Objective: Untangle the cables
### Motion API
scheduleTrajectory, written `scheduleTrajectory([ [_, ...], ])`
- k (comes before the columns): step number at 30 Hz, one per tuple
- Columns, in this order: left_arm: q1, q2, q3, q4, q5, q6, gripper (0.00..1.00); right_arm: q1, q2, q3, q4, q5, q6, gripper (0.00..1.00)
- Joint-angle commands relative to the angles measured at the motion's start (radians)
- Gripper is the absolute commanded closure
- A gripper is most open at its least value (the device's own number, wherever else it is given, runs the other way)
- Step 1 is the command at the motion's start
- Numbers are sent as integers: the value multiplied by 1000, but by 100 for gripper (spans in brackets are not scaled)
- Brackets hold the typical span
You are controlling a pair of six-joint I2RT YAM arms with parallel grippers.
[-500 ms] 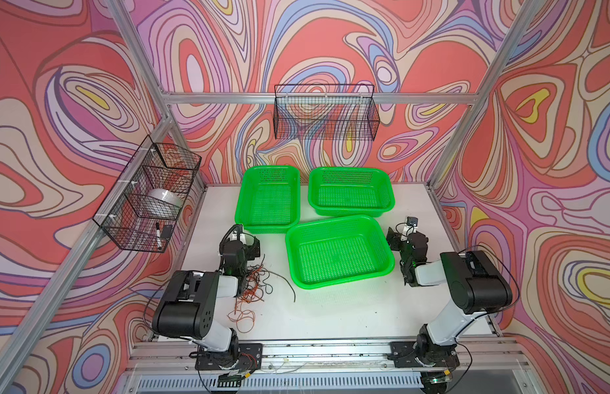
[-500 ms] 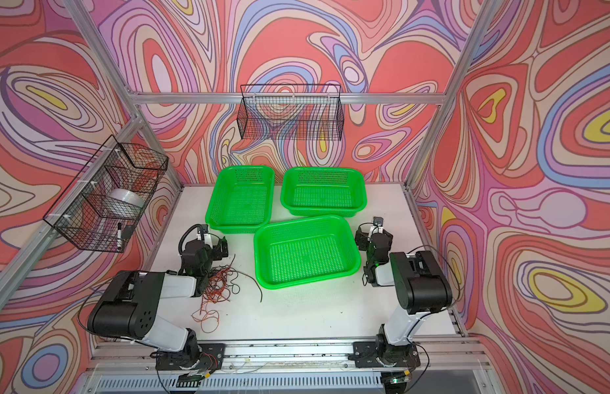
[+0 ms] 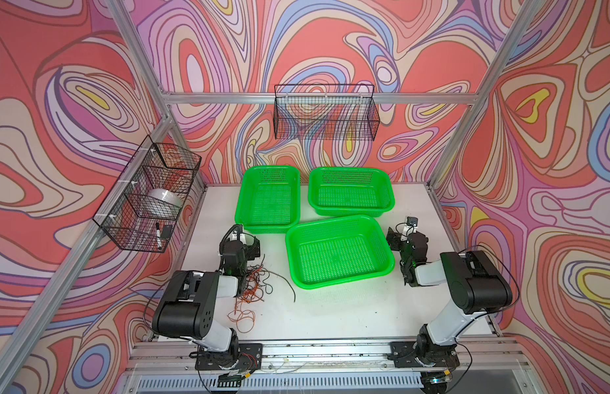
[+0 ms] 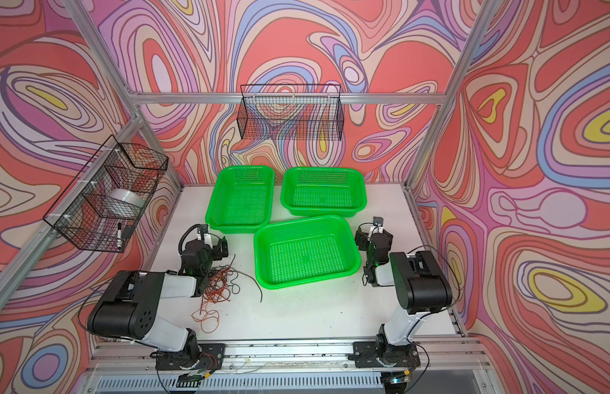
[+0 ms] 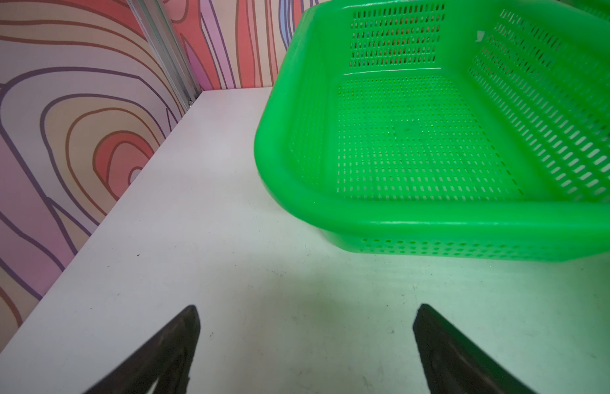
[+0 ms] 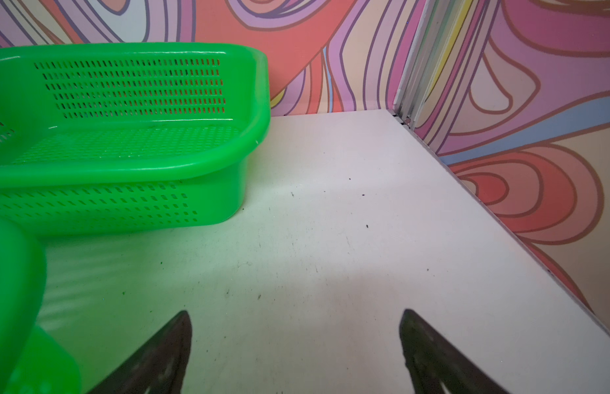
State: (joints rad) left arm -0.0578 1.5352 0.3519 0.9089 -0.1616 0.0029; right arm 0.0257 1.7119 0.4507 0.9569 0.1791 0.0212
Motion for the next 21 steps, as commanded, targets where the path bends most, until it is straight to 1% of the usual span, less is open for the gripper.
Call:
scheduleTrajectory([
  [1,6,11,19,1,-7,-9,0,4,4,13,14,-13,10,2],
  [8,5,10,18,2,-6,-7,0,4,5,13,13,-12,12,2],
  [10,4,9,15,7,19,4,1,4,3,11,16,-12,11,2],
  [12,5,8,14,4,38,9,1,4,-2,-2,47,19,11,2],
  [14,5,5,7,13,70,21,2,5,-13,-45,125,53,28,2],
  [16,4,-2,-8,38,102,35,4,5,-62,-96,176,42,24,2],
  [17,5,-19,-10,33,92,33,4,4,-95,-114,175,30,19,2],
  [18,5,-50,-1,-16,74,23,4,4,-144,-126,152,24,14,2],
  [19,4,-94,11,-67,76,22,4,5,-202,-128,105,22,13,2],
  [21,4,-185,44,-215,94,21,4,5,-318,-97,-67,25,34,2],
])
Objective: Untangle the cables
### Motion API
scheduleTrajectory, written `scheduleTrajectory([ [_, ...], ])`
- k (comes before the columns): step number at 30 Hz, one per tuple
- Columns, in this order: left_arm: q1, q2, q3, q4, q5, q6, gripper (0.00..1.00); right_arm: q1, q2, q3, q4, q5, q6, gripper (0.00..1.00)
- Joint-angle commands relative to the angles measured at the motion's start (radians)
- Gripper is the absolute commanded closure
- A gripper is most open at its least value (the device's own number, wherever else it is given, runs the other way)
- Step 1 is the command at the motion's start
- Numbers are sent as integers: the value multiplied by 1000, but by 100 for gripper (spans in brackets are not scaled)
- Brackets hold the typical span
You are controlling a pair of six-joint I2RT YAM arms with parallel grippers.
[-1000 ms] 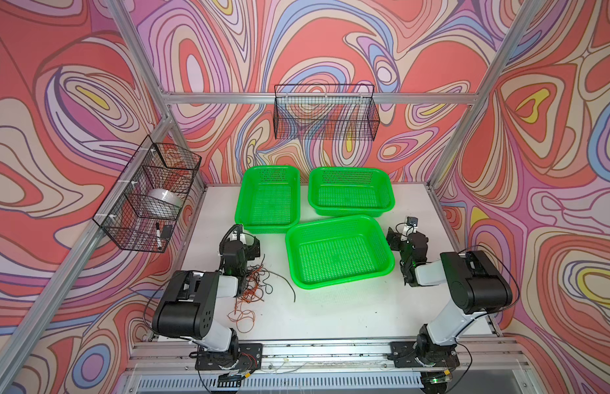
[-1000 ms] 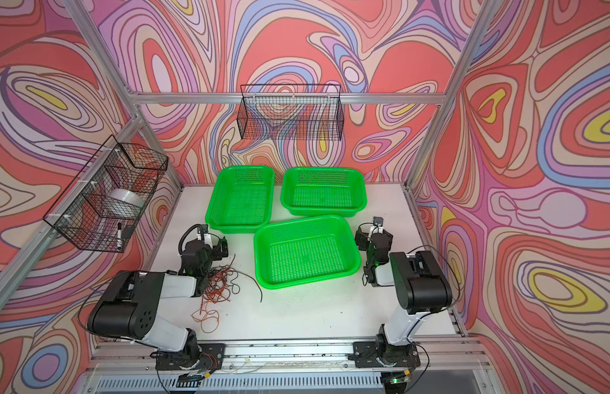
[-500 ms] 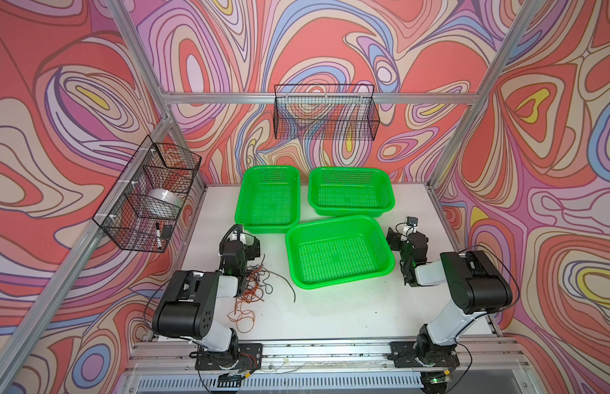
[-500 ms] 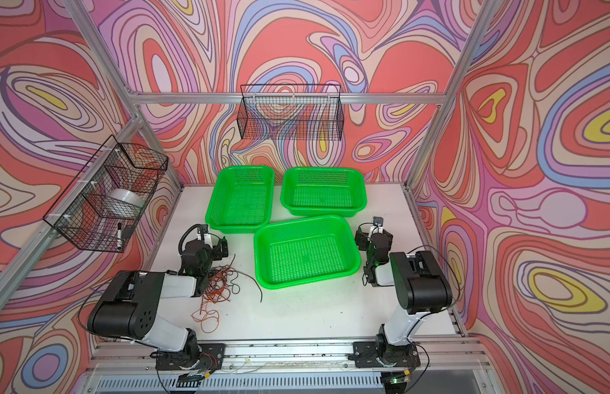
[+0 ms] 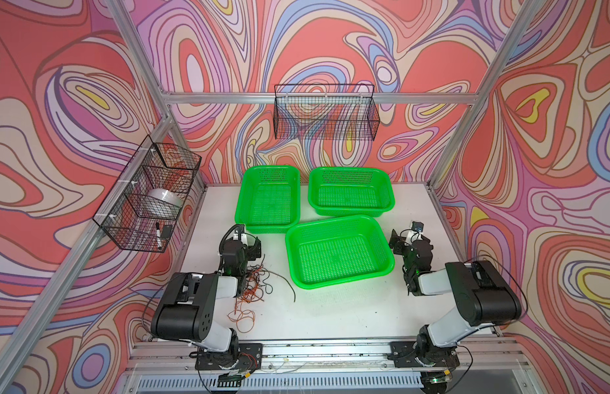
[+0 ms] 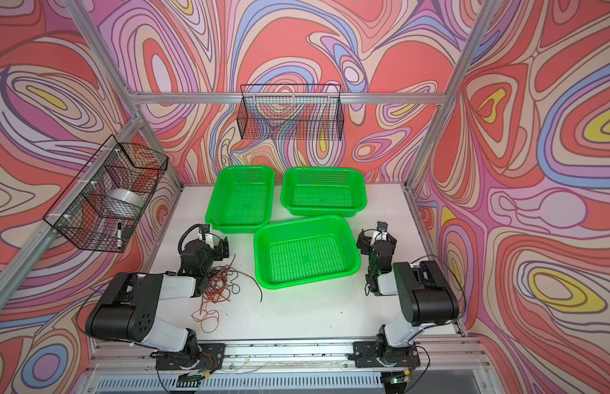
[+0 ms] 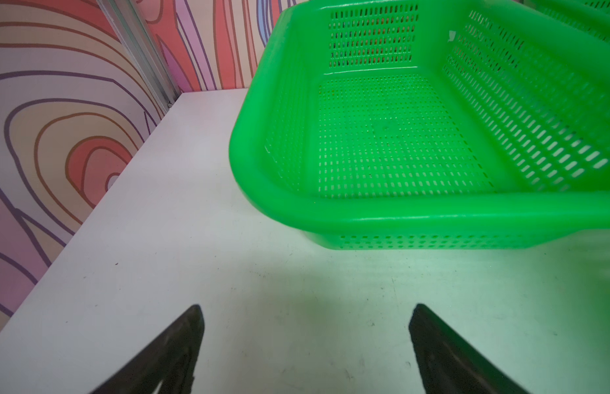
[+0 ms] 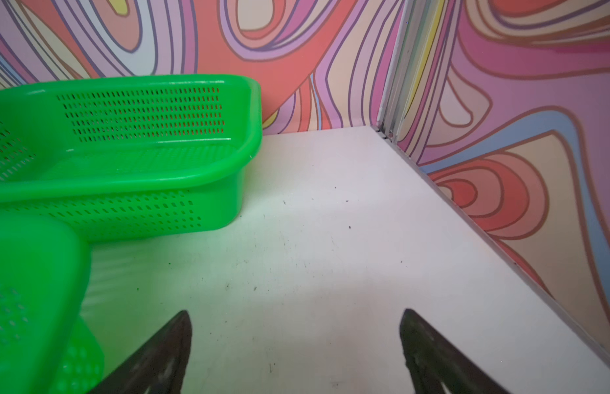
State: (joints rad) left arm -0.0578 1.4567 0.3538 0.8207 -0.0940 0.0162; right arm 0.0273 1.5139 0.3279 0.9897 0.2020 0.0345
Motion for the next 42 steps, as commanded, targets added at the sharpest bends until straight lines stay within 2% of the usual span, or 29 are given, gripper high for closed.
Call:
scheduleTrajectory([
  [1,4,-150,59,-195,28,3,4,3,-172,52,-207,-8,32,2],
  [5,4,-325,137,-474,41,-80,3,3,-313,208,-590,-50,90,5],
  [6,4,-367,190,-596,79,-105,2,3,-334,253,-690,-69,107,5],
  [8,-2,-411,271,-782,157,-129,6,3,-363,332,-843,-122,138,8],
  [13,-72,-450,461,-1223,152,-284,9,10,-398,454,-1070,-383,203,15],
  [17,-194,-444,545,-1449,74,-417,10,51,-394,506,-1204,-498,239,17],
  [19,-216,-427,561,-1527,61,-533,11,77,-368,537,-1270,-545,257,20],
  [21,-217,-419,546,-1564,91,-629,12,139,-345,570,-1335,-542,248,22],
  [24,-216,-436,507,-1573,110,-726,12,268,-323,599,-1391,-453,218,22],
  [30,-217,-490,414,-1478,224,-894,13,381,-203,613,-1386,-399,269,25],
  [37,-217,-487,391,-1456,180,-975,12,400,-24,648,-1387,-229,361,29],
  [42,-217,-437,396,-1406,147,-1037,11,401,39,654,-1359,-119,344,32],
])
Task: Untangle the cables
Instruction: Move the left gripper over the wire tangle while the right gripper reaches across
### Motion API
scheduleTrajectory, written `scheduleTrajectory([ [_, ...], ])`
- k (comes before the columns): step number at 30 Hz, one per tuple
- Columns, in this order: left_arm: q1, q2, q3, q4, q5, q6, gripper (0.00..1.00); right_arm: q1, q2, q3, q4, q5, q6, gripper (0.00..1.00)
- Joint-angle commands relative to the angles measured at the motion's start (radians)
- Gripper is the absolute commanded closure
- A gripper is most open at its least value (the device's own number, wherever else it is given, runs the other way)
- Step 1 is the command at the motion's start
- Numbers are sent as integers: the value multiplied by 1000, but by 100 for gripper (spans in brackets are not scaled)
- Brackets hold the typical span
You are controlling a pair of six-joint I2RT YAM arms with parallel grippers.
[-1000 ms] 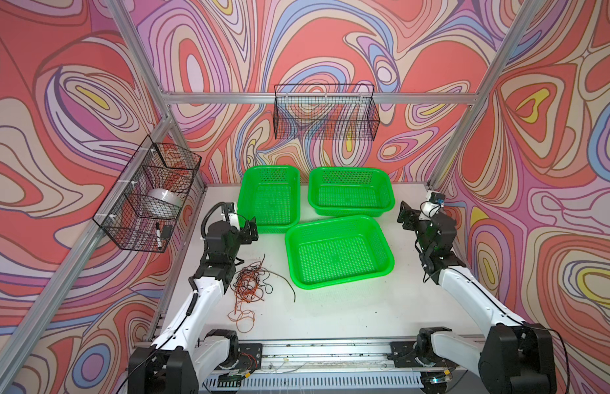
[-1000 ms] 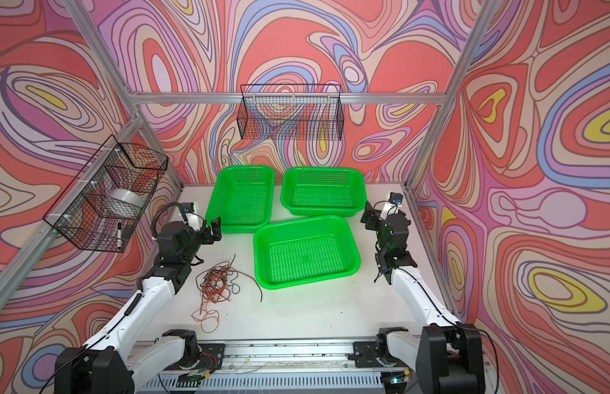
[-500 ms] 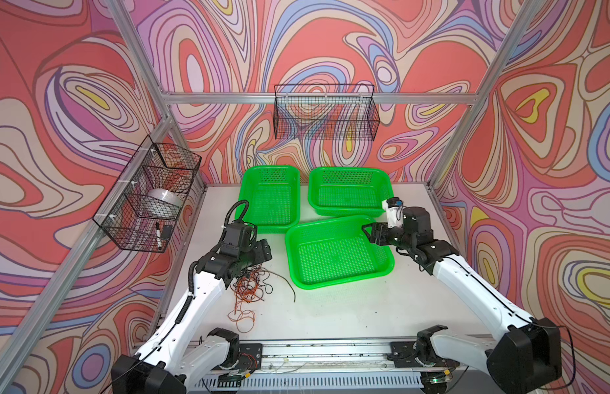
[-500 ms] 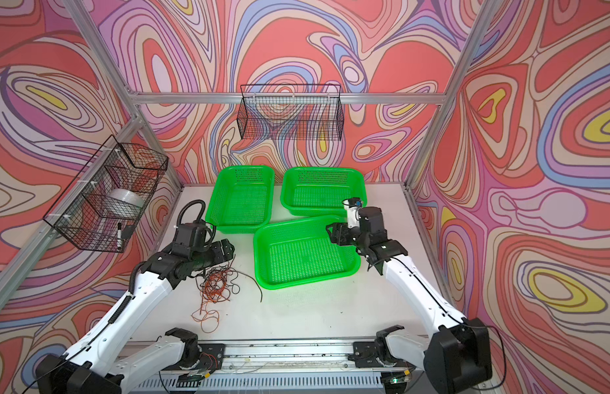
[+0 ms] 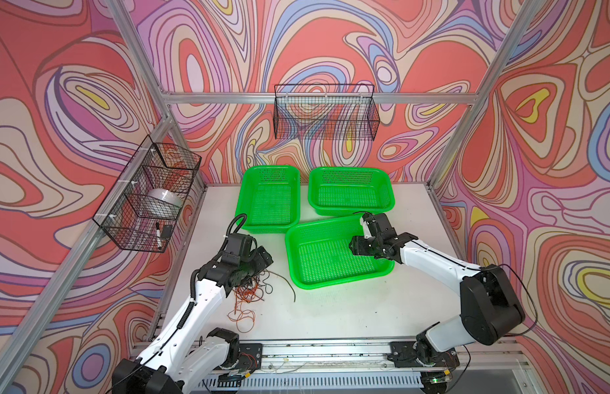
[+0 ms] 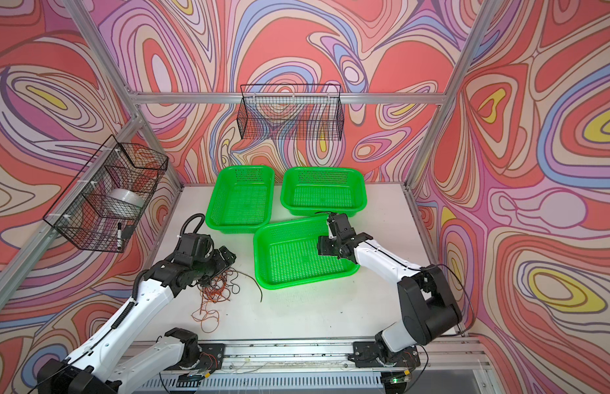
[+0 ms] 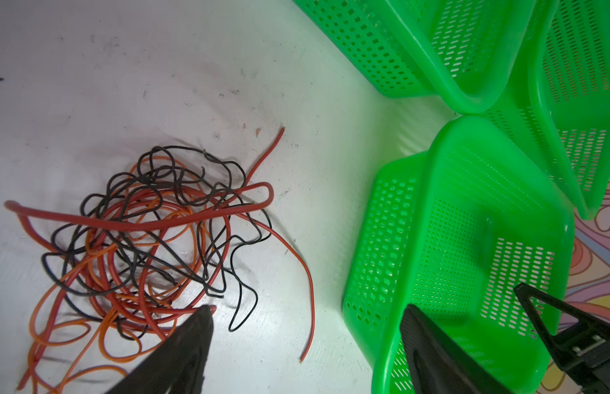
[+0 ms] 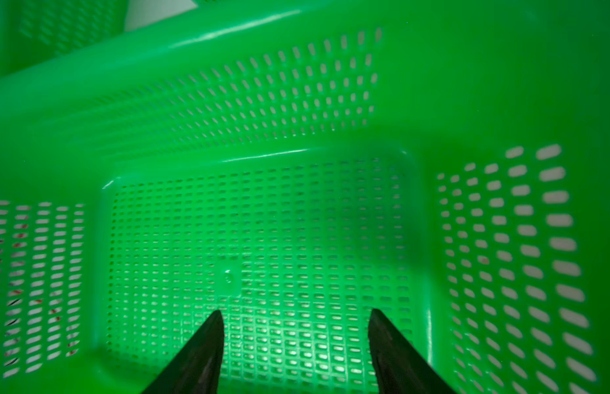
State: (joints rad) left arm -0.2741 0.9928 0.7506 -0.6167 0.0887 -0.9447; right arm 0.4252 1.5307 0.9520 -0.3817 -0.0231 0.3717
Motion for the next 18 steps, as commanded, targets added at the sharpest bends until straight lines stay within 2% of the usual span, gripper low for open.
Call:
scheduleTrajectory([
  [1,0,38,4,30,-47,-85,11,1,36,38,7,126,6,32],
  [10,49,89,-8,98,-99,-161,9,-92,100,83,-56,193,29,35],
  [15,121,145,-24,180,-20,-165,15,-124,65,98,-102,296,23,37],
  [18,140,186,-33,227,19,-184,19,-132,40,104,-116,317,1,37],
])
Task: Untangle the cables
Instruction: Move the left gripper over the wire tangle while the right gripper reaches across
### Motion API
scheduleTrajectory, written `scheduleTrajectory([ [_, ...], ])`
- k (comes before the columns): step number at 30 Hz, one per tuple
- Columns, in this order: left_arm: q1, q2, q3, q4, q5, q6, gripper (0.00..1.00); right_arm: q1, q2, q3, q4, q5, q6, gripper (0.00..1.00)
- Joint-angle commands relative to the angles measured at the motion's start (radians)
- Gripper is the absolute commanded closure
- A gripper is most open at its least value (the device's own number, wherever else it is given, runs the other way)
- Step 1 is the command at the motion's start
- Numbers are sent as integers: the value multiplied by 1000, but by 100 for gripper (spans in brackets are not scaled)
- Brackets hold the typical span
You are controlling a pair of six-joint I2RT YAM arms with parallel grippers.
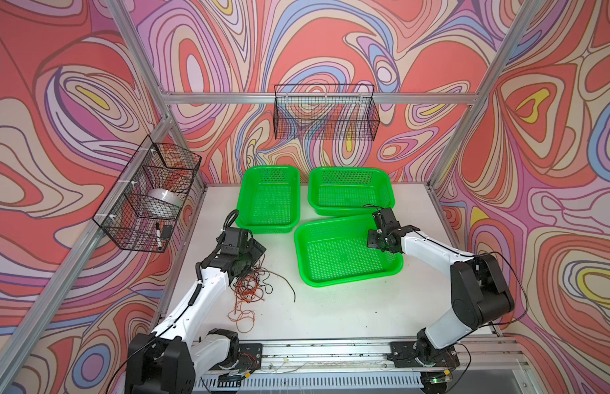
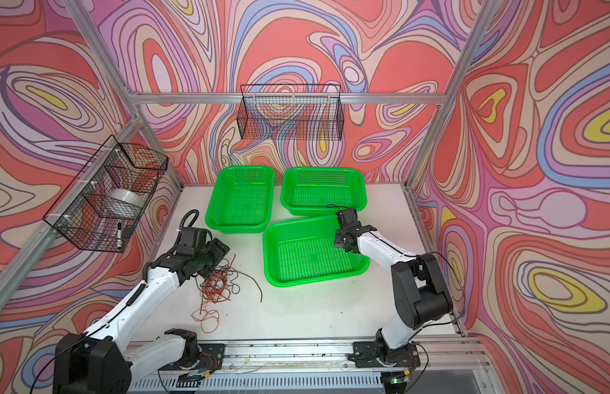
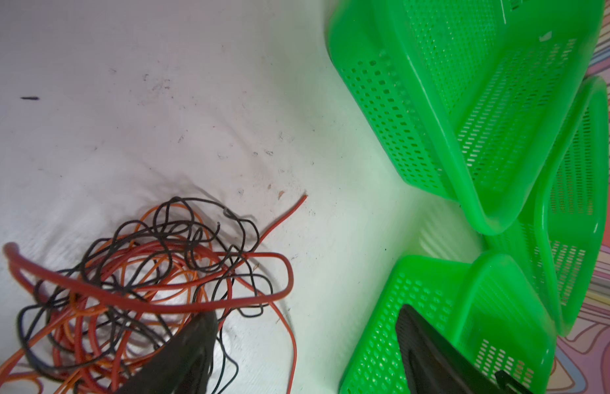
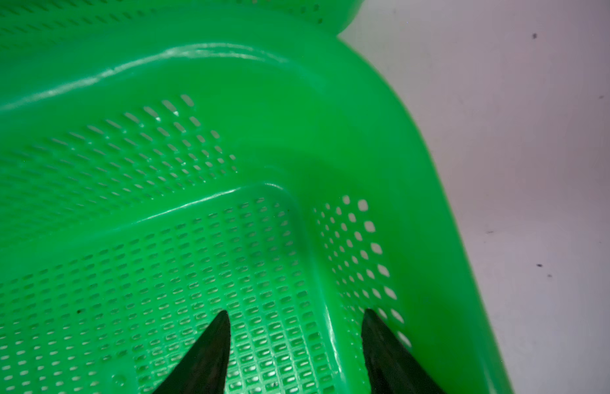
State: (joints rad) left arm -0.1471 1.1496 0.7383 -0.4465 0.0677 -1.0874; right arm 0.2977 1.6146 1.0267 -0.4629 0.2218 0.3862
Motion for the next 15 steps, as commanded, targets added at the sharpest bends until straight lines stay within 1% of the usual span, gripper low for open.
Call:
scheduleTrajectory([
  [1,15,43,-16,56,39,-36,19,-5,-56,36,-34,63,-23,37],
  [3,21,70,-10,62,48,-29,20,-5,-75,37,-21,17,-29,38],
  [7,26,117,14,68,41,3,25,-2,-82,68,-4,-108,-52,43],
  [13,27,204,63,45,14,92,41,28,-84,109,-1,-142,-95,46],
  [15,27,217,61,50,-8,113,48,38,-95,110,14,-161,-116,48],
])
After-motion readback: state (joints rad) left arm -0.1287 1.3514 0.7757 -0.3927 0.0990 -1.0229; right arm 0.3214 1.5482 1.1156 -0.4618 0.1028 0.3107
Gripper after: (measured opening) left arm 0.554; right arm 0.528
